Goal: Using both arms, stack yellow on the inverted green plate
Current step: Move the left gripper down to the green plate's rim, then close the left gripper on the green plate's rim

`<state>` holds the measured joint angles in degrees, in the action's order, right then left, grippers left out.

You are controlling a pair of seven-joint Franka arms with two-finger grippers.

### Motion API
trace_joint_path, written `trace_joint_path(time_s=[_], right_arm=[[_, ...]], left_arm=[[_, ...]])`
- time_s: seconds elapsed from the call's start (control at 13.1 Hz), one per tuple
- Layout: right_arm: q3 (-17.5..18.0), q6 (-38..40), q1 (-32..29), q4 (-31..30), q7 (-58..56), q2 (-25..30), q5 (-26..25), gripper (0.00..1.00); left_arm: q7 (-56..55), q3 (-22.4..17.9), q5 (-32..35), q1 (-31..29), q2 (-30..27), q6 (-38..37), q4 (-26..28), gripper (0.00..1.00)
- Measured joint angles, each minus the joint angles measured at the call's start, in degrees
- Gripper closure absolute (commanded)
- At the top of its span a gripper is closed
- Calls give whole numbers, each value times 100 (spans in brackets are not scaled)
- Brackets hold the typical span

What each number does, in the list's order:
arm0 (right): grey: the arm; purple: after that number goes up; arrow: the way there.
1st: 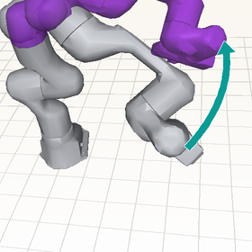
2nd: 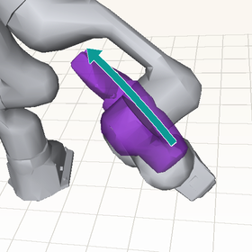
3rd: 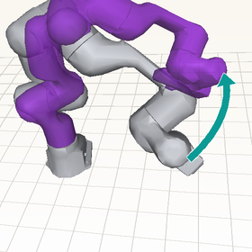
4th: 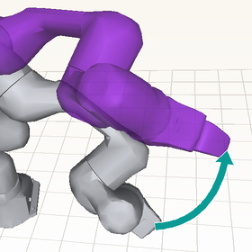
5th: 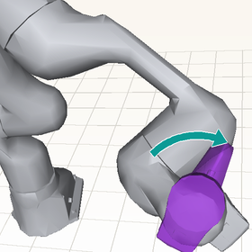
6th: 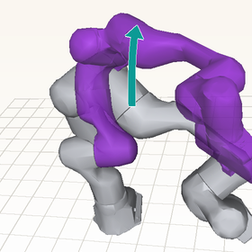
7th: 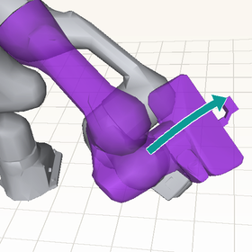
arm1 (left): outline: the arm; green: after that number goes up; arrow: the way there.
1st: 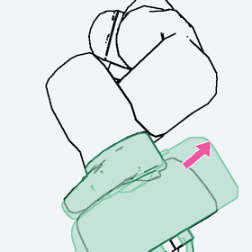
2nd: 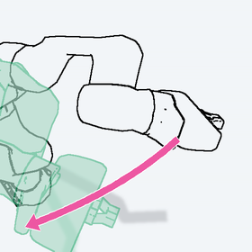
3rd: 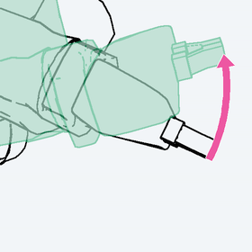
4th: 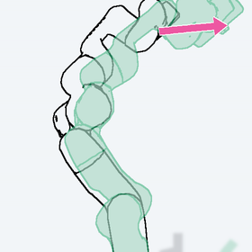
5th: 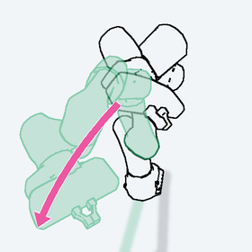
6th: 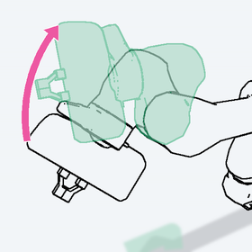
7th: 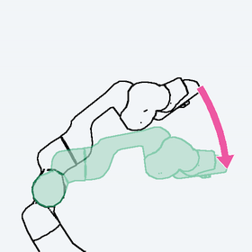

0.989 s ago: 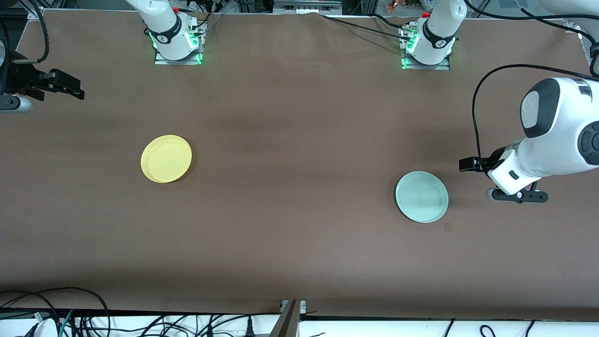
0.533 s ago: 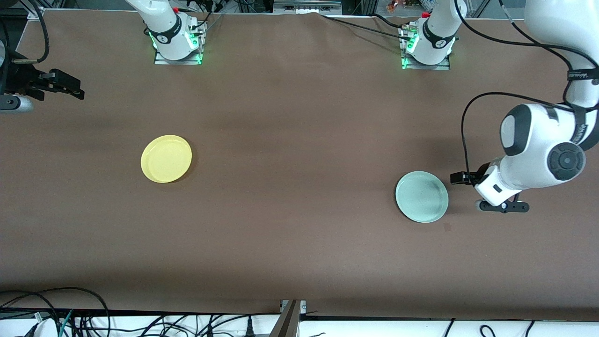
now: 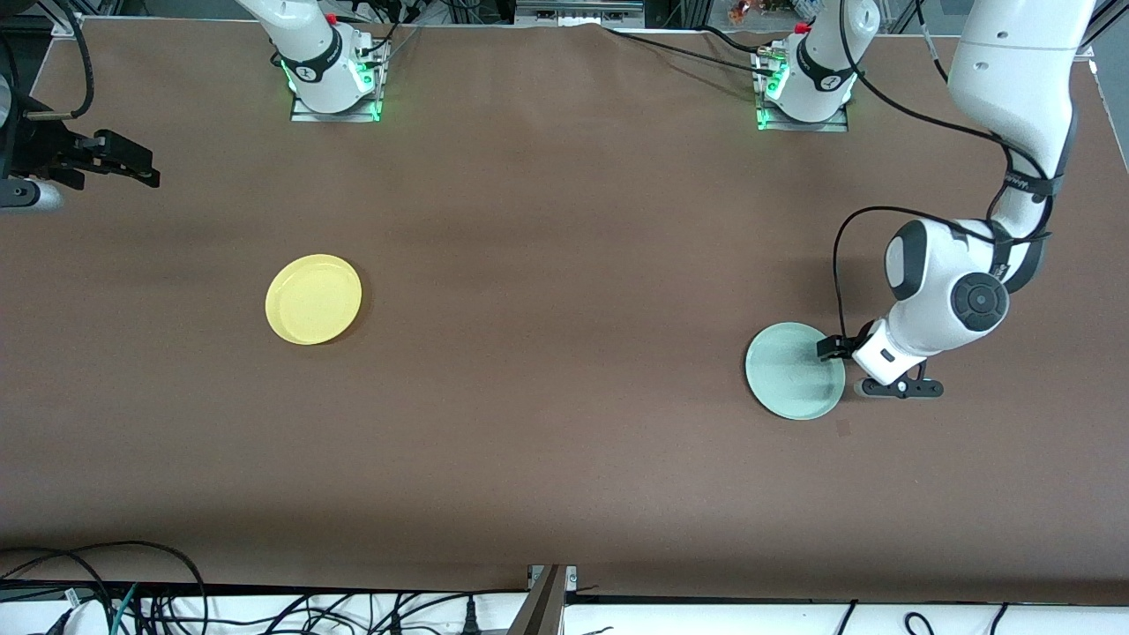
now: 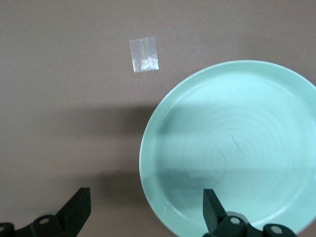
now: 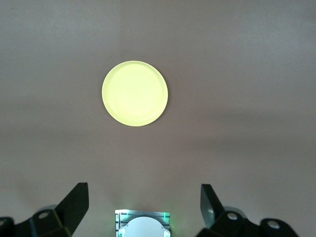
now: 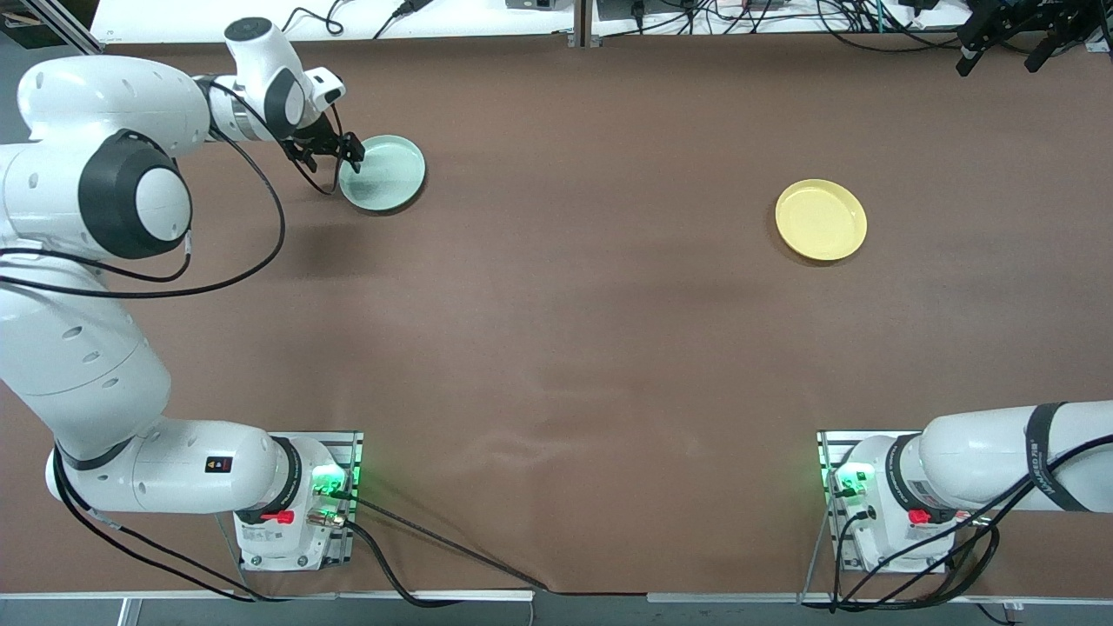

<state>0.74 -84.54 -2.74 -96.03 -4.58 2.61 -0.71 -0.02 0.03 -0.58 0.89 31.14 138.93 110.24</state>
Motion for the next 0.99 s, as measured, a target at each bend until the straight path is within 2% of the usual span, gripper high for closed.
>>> trace_joint_path(time_s=[0.08,0.15,0.23,0.46,0.53,0.61,0.99], right_arm=[[0,0,0,0,0,0,0,0],[1,0,0,0,0,0,0,0],[2,0,0,0,0,0,0,0],[2,1,1,0,0,0,0,0],[3,1,1,0,0,0,0,0],[3,2,1,0,0,0,0,0],[3,3,1,0,0,0,0,0]], left_arm=[[-1,0,0,0,107,150,0,0],[-1,0,0,0,173,229,-2,12],[-1,0,0,0,196,258,-2,34],[-1,-1,0,-1,196,261,-6,76],[-1,-1,0,-2,205,260,-4,95],[-1,-1,0,-3,221,257,-4,100],[18,4,0,-5,219,232,-53,100]])
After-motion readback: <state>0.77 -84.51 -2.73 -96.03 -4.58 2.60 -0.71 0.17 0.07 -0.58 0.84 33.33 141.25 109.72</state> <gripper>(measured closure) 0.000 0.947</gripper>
